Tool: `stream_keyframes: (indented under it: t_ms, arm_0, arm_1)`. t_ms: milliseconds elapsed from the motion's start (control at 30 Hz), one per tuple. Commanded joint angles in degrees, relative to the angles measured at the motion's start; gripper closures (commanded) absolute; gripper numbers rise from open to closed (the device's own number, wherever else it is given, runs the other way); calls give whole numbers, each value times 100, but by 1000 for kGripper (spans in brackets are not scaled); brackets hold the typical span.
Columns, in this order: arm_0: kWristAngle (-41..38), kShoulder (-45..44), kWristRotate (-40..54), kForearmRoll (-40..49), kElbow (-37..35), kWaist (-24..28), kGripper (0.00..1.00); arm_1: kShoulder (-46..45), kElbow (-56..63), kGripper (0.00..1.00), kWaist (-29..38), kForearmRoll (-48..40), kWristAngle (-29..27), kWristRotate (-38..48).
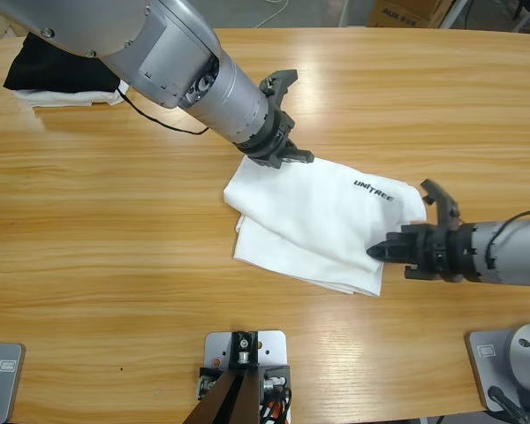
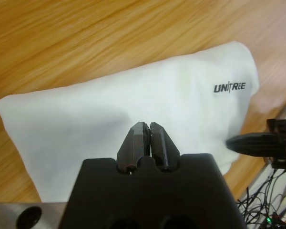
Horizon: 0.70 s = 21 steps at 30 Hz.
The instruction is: Fold clothes
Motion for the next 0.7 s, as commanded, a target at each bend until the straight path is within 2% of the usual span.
stream_keyframes:
  t_ms: [33, 133, 300, 433, 600, 700]
  arm_0:
    - [-103, 453, -141, -80, -29, 52, 1000]
    - [-93, 474, -174, -73, -26, 52, 1000]
    - [4, 576, -300, -73, -80, 70, 1000]
    - [62, 796, -376, -15, -469, 70, 1000]
    - [292, 1466, -550, 1252, -1550, 70, 1000]
    - [282, 1578, -569, 1653, -1783, 70, 1000]
  arm_1:
    - [1094, 63, 1000, 130, 66, -207, 230]
    - [1140, 63, 1000, 137, 328, -470, 347]
    - [1159, 63, 1000, 208, 376, -502, 347]
    - [1147, 63, 1000, 217, 376, -502, 347]
    - [1069, 63, 1000, 225, 385, -502, 347]
    - [1076, 63, 1000, 225, 385, -518, 347]
